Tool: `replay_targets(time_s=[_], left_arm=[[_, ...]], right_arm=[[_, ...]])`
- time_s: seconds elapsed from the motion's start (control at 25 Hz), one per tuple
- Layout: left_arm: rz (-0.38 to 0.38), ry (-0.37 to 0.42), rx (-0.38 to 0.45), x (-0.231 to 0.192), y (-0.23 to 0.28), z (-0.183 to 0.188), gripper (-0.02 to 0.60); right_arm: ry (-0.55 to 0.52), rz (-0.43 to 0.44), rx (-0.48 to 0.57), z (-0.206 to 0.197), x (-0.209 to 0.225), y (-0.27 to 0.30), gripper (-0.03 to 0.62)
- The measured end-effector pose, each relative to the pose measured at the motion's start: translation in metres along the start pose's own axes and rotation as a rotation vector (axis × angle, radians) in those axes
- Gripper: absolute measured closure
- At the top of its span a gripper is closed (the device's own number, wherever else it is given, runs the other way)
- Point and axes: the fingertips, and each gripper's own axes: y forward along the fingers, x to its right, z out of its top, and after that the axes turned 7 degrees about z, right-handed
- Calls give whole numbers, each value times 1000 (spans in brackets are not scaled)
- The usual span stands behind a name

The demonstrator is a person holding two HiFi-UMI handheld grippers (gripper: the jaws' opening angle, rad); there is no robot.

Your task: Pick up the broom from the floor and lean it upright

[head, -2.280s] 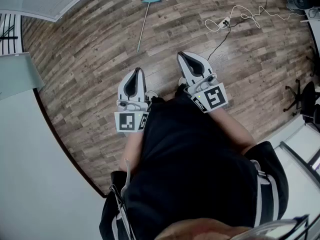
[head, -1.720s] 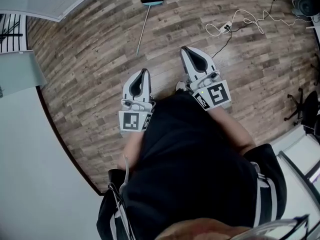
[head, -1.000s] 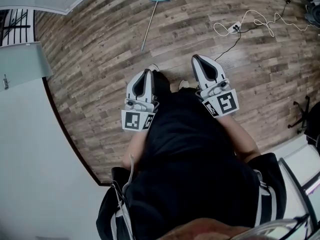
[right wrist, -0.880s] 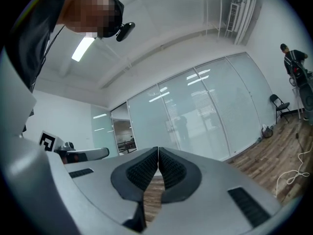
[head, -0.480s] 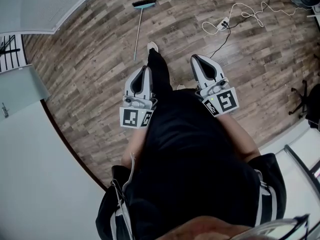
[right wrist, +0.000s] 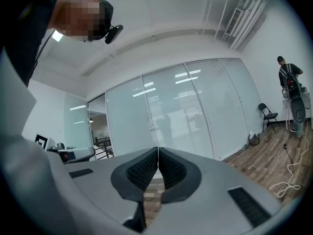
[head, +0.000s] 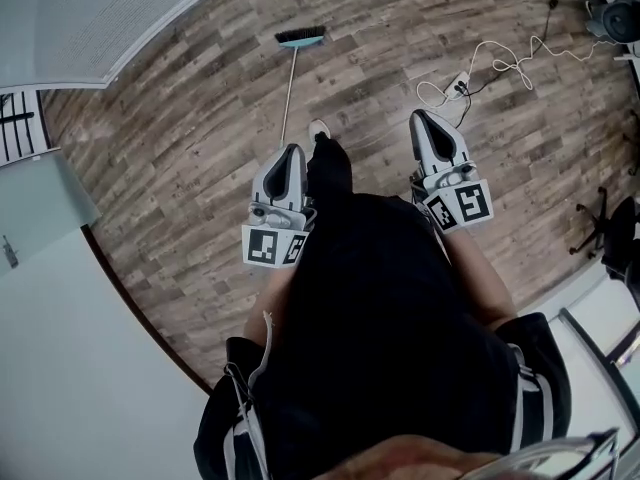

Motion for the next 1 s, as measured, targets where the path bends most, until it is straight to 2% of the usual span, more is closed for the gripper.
replay_targets(time_s=[0.08, 0.24, 0.44, 0.6, 0.72, 0.8, 0.88, 1.0], left_arm=[[21, 23, -16, -35, 25, 9, 561], [63, 6, -33, -100, 77, 27, 561], [90, -30, -69, -152, 110, 30, 561], [128, -58, -67, -187, 125, 33, 561], [169, -88, -41, -207, 131, 46, 561], [200, -77, -16, -215, 130, 56, 561], [239, -58, -2, -226, 127, 60, 561], [318, -62, -3, -242, 125, 57, 561]], right_arm=[[-11, 10, -2, 14, 6, 48, 574], [-73, 74, 24, 56, 21, 153, 574], [-94, 171, 98, 95, 24, 255, 574], [-92, 192, 81, 92, 20, 297, 574], [-70, 156, 41, 81, 29, 311, 574], [-40, 142, 22, 75, 34, 315, 574], [-39, 166, -6, 67, 32, 324, 574], [-102, 241, -74, 51, 26, 348, 574]])
